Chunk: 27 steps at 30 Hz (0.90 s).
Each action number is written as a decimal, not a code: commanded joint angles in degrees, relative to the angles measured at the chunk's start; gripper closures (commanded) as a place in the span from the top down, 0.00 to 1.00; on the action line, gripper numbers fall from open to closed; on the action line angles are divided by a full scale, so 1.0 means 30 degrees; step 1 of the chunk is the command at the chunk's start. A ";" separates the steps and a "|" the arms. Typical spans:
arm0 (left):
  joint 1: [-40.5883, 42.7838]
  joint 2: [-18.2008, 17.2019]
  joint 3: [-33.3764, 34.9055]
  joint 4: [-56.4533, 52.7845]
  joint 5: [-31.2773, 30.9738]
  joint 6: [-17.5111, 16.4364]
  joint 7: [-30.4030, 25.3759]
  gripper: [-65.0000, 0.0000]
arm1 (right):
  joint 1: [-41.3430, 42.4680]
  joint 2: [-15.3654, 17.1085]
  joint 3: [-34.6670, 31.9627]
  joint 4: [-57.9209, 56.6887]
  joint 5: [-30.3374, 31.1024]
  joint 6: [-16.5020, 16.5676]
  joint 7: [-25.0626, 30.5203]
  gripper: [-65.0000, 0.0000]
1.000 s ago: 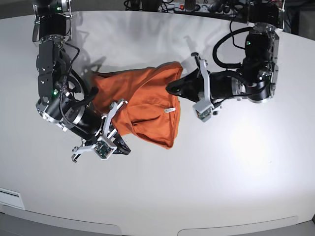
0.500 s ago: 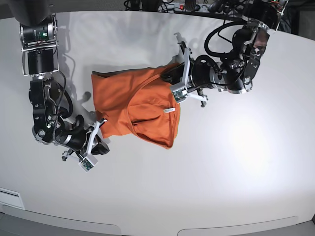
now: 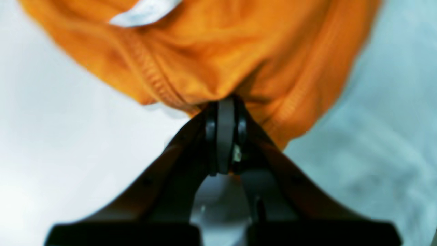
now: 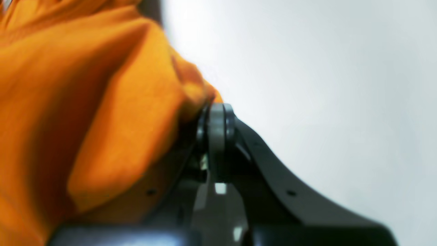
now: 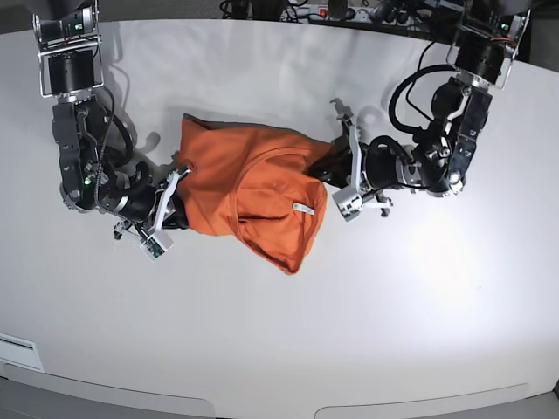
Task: Fold the T-shirt properly
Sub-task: 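Grasp the bundle's sides with both grippers and square it up, then push the bundle's edge inward with the left gripper to neaten it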
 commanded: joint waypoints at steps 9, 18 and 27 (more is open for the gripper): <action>-0.3446 -0.0204 0.2033 -0.3519 0.3832 0.0207 -0.4022 0.00 | -0.4335 0.1239 0.0954 0.6564 0.0430 0.0114 -0.0495 0.00; -0.5071 0.0401 0.5253 -0.4758 1.0171 0.1931 -1.1154 0.00 | -0.9391 -0.0452 0.4306 0.8954 0.0495 -0.0189 -0.0510 0.00; -0.7847 0.0517 0.4568 -0.3687 0.7876 0.1297 -1.0411 0.00 | -1.1103 -0.2616 0.7985 1.2721 0.0976 0.0114 -0.0386 0.00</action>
